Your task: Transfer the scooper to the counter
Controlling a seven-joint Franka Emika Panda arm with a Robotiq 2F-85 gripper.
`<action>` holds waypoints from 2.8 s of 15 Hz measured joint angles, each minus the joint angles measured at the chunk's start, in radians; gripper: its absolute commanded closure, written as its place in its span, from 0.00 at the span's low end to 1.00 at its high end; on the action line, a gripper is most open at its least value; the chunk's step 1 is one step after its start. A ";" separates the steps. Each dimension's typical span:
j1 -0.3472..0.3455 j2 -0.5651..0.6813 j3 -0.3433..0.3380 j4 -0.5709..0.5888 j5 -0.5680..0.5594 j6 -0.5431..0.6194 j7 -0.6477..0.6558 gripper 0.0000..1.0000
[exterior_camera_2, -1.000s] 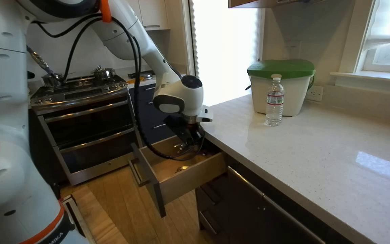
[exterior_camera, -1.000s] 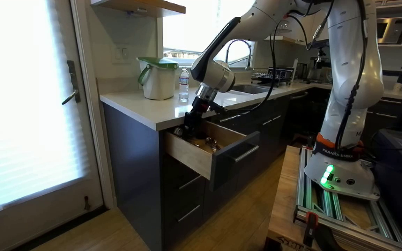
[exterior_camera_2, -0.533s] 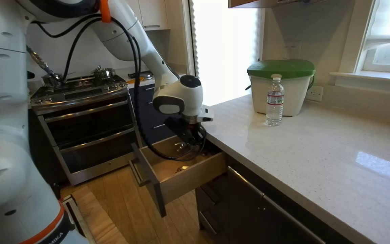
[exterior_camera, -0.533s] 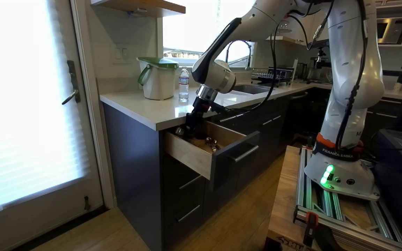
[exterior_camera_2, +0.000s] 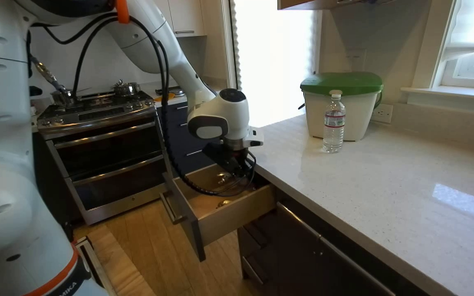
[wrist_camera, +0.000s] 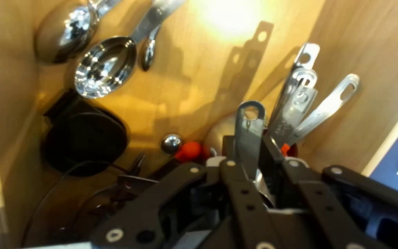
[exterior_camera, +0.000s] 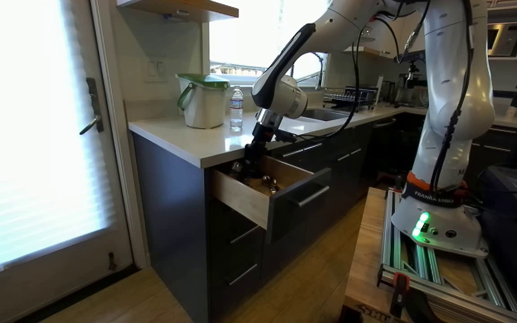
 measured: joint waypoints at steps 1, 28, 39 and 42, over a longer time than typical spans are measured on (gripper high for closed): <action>0.002 -0.004 -0.007 -0.004 -0.018 0.000 0.012 0.95; 0.055 -0.376 -0.086 -0.289 -0.902 -0.183 0.541 0.95; 0.054 -0.532 -0.023 -0.242 -0.909 -0.299 0.718 0.95; 0.054 -0.520 0.003 -0.197 -0.917 -0.299 0.767 0.95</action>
